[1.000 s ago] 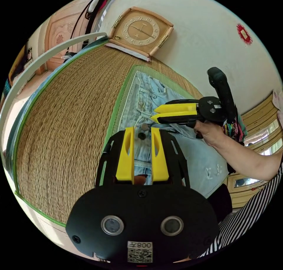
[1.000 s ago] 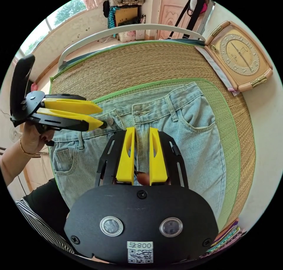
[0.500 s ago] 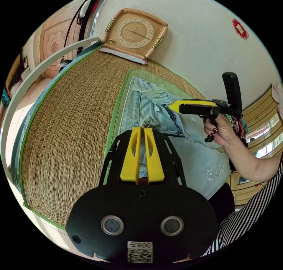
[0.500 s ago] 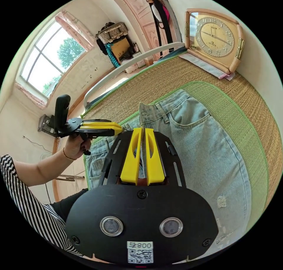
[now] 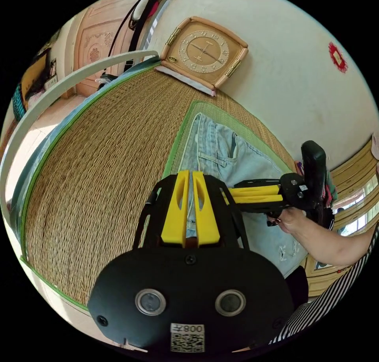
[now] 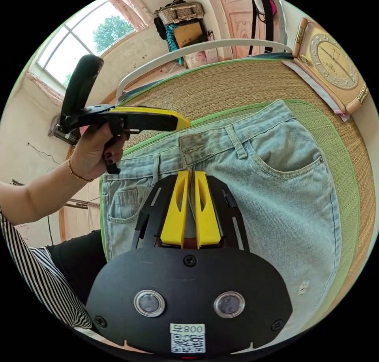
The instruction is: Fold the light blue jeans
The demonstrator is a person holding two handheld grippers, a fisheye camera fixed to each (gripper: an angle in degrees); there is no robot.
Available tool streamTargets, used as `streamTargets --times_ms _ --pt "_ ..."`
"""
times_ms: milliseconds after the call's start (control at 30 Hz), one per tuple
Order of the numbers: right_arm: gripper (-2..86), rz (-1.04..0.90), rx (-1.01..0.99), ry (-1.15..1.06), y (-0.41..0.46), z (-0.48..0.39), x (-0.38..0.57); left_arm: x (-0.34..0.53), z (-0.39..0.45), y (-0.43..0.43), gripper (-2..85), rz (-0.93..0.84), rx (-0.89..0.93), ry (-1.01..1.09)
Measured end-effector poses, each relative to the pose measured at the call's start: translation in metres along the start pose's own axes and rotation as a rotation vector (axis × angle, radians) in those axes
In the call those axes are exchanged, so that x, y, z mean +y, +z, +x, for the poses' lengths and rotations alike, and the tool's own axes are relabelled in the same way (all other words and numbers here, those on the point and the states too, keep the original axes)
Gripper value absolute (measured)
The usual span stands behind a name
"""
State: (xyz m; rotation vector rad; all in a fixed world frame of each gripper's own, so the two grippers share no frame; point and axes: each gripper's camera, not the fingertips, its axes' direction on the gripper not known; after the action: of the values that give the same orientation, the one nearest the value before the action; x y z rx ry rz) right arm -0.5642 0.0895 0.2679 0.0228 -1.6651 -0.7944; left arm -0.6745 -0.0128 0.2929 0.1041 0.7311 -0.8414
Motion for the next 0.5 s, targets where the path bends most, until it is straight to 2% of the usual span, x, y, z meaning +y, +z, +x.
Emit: streamTargets --times_ms 100,200,233,367,500 --pt "2.8 0.006 -0.017 0.008 -0.006 0.002 0.004 -0.008 0.016 0.008 0.4 0.006 0.08 0.06" --pt "3.1 -0.01 -0.035 0.03 -0.017 0.005 0.006 -0.013 0.025 0.049 0.2 -0.2 0.0 0.112" --pt "2.9 -0.001 -0.044 0.051 -0.027 0.008 0.009 -0.012 0.026 0.048 0.1 -0.137 -0.002 0.141" --pt "1.0 0.058 -0.039 0.105 -0.07 0.018 0.041 -0.017 0.033 0.055 0.0 -0.152 -0.019 0.169" --pt "0.5 -0.011 0.01 0.146 -0.07 0.024 0.059 -0.022 0.037 0.061 0.0 -0.151 -0.023 0.177"
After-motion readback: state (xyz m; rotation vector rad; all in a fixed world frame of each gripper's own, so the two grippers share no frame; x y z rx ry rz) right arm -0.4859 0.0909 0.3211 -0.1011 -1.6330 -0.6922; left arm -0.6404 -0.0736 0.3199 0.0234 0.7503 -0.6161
